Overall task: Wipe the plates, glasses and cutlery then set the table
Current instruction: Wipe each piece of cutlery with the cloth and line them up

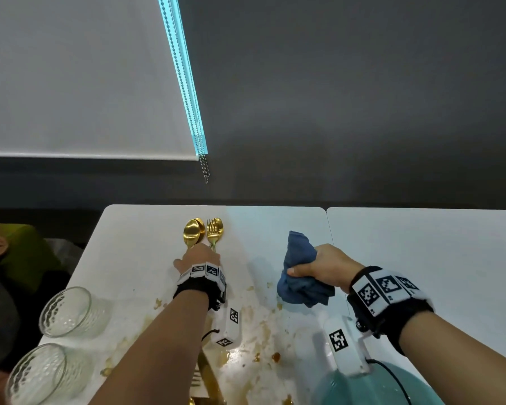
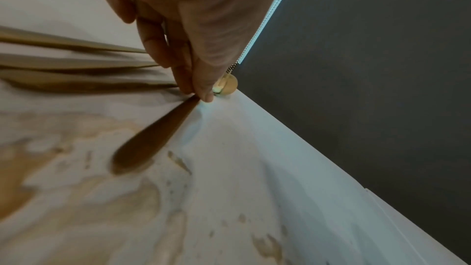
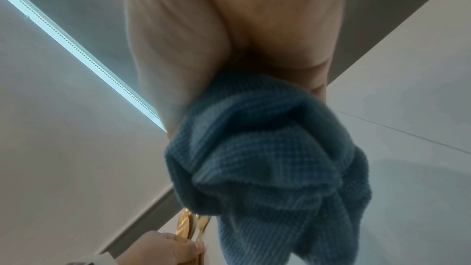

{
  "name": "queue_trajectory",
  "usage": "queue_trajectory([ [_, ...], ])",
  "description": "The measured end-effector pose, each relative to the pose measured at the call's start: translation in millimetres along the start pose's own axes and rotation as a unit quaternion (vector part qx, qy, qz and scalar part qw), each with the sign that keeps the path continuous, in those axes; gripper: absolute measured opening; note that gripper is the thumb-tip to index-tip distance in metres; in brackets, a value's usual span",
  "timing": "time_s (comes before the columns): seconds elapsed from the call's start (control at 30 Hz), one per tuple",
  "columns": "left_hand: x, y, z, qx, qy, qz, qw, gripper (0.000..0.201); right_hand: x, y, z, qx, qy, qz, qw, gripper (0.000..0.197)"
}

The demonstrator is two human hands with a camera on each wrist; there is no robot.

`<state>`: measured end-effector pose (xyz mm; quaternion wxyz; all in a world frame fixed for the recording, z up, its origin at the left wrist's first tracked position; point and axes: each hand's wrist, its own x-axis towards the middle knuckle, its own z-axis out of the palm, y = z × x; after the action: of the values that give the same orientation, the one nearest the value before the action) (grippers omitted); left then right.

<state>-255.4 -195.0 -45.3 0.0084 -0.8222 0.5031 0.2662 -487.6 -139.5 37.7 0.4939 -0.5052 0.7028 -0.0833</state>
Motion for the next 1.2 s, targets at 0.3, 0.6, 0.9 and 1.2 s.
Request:
queue_trajectory([
  [0.3,-51,-32,-8,-0.142,-0.027,-0.007,0.990,0.029,-36,-2,28,0.200,-0.016,0.022,0.979,0.045],
  [0.6,-135,-88,12,-0.045,-0.100,-0.011,0.994,0.049,-100,26,71,0.235,-0.002,0.023,0.972,0.033],
  [0.9,-162,-142,6,0.059,-0.057,0.042,0.996,0.033,-144,61,96,0.255,0.060,0.029,0.965,0.023],
  [1.2,-159,-159,-4,0.103,-0.029,0.074,0.991,0.022,-159,66,103,0.274,0.033,0.029,0.961,0.019],
])
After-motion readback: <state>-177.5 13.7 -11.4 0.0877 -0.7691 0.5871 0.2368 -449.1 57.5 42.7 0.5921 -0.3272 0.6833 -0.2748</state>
